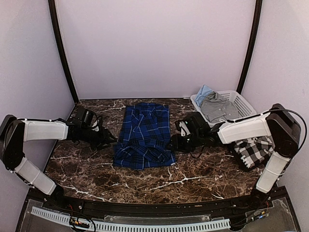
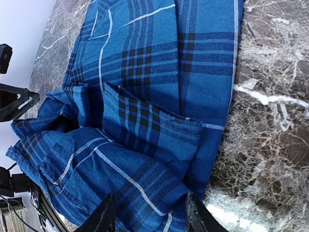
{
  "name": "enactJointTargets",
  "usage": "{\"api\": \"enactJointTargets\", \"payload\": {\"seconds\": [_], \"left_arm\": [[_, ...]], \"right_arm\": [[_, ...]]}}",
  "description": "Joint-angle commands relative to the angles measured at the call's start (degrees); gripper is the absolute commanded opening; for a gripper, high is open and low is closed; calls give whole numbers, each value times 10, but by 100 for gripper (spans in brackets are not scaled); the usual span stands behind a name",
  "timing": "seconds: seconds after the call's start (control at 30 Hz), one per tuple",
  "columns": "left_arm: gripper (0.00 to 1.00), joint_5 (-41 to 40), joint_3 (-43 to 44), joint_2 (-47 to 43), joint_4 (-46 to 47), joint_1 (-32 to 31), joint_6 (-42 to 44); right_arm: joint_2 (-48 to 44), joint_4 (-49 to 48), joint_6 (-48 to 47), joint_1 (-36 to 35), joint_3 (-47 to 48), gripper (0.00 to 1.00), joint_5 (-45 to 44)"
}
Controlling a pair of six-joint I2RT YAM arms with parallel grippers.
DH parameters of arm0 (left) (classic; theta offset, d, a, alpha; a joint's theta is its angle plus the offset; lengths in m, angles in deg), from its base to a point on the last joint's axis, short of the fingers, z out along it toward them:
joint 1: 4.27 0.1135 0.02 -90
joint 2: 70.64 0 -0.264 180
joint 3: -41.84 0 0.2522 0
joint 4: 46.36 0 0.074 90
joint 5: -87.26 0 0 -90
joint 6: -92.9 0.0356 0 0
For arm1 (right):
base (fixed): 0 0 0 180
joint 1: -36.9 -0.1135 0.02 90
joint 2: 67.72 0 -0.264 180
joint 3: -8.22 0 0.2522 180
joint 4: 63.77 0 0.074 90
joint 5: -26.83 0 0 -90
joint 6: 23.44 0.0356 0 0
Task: Fold and stack the long sleeve shirts
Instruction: Fold the rectangle-folded shirt at the center of the board.
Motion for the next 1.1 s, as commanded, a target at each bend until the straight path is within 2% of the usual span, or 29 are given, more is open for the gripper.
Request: {"api": "enactJointTargets", "payload": {"seconds": [0.0,0.23,0.5,0.67,0.83,0.97,1.07], "left_arm": [[43,-42,23,22,-25,3,23],[40,-28,56,76,2,4,27],[24,2,75,112,23,4,32],[17,18,79,126,24,3,37],[21,-27,79,105,0,3,44],[32,-82,73,85,-36,5,51],[36,-84,65,82,-35,5,54]], "right_arm": [[-9,38,-26,-6,34,46,-37],[11,60,-52,-2,72,46,-73],[63,55,-72,9,112,45,-62],[86,63,-84,11,123,45,-63],[98,61,-93,11,120,45,-68],[105,54,-94,10,122,44,-70],[116,54,-95,10,127,43,-70]]}}
